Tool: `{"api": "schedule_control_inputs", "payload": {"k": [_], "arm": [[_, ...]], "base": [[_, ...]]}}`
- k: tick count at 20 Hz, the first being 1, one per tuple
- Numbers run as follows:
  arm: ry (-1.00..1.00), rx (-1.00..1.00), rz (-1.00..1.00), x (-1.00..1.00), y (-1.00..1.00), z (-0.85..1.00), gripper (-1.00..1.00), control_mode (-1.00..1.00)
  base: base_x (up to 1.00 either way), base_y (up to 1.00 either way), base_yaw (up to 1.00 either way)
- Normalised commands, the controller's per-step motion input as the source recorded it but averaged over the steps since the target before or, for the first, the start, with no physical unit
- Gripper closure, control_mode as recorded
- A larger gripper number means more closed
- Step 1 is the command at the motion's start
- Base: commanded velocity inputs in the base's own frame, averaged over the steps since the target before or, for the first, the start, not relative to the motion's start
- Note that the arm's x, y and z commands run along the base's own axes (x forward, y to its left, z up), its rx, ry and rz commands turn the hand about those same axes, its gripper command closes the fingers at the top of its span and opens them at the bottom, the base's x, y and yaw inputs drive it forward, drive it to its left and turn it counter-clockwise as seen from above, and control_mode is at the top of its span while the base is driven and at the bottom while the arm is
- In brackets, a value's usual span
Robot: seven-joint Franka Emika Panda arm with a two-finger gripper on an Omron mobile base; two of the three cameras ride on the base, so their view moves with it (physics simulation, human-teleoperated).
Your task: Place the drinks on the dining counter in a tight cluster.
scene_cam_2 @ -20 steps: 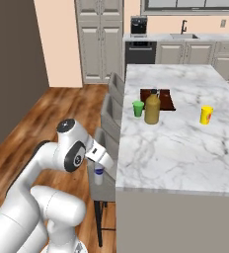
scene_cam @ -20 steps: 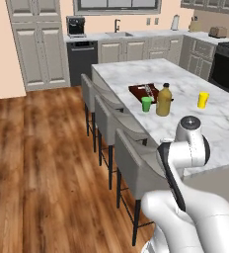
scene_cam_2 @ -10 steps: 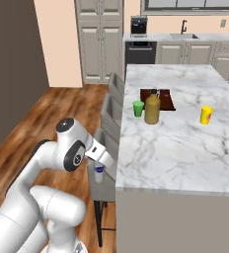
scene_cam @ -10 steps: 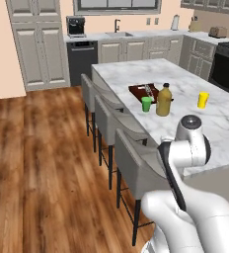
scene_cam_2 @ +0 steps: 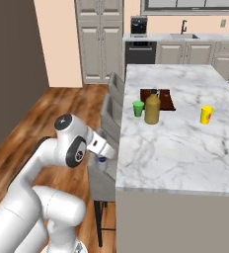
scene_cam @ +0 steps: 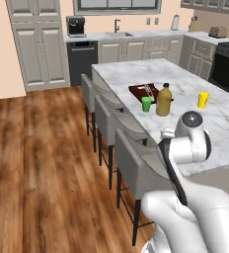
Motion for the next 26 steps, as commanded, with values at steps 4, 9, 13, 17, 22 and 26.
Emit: {"api": "schedule_control_inputs", "payload": {"k": [4, 9, 13, 17, 22, 26], "arm": [[-0.02, 0.00, 0.00, 0.63, -0.18, 0.08, 1.00, -1.00], [0.00, 0.00, 0.01, 0.73, -0.23, 0.03, 1.00, -1.00], [0.03, 0.00, 0.00, 0.78, -0.26, 0.06, 1.00, -1.00], [0.04, 0.00, 0.00, 0.68, -0.30, 0.10, 1.00, -1.00], [0.06, 0.00, 0.01, 0.60, -0.39, 0.10, 1.00, -1.00], [0.03, 0.00, 0.08, 0.54, -0.48, 0.06, 1.00, -1.00]], "base": [[0.00, 0.00, 0.00], [0.00, 0.00, 0.00], [0.00, 0.00, 0.00], [0.00, 0.00, 0.00], [0.00, 0.00, 0.00], [0.00, 0.00, 0.00]]}}
